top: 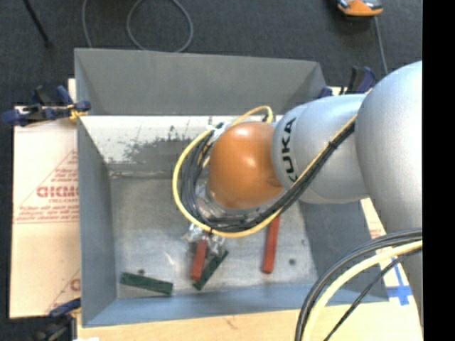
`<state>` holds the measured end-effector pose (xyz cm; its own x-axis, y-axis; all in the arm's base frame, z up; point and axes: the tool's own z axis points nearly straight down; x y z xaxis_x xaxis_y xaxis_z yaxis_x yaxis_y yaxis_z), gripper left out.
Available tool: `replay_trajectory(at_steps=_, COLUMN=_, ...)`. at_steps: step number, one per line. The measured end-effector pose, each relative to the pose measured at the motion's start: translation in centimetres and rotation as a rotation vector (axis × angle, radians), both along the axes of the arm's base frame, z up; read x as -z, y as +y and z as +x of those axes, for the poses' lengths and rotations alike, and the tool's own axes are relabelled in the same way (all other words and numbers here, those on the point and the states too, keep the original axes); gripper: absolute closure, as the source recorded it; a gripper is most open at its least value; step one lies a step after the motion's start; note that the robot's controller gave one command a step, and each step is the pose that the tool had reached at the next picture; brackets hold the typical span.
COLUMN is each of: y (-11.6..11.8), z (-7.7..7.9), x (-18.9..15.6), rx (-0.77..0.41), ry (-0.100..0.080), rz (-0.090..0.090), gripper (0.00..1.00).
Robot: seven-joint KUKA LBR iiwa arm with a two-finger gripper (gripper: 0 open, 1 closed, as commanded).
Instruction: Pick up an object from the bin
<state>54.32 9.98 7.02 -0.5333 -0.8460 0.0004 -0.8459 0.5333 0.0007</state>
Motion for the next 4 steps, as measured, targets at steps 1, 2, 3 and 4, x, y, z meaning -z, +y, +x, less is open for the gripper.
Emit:
replay_trajectory(at_steps=1, y=3.0, z=-2.1, x=-14.9, rx=-0.006, ry=-0.012, rz=0.003, gripper=1.00)
replay_trajectory(at_steps=2, y=3.0, z=-2.2, x=-14.4, rx=-0.005, ry=-0.004, rz=0.002, gripper=0.00)
replay_trajectory(at_steps=3, y=5.5, z=-4.1, x=0.1, rx=-0.309, ry=0.002, rz=0.001, gripper=0.00)
replay_trajectory(at_steps=4, y=5.5, z=-3.9, x=-0.2, rx=-0.309, ry=-0.003, rz=0.001, gripper=1.00)
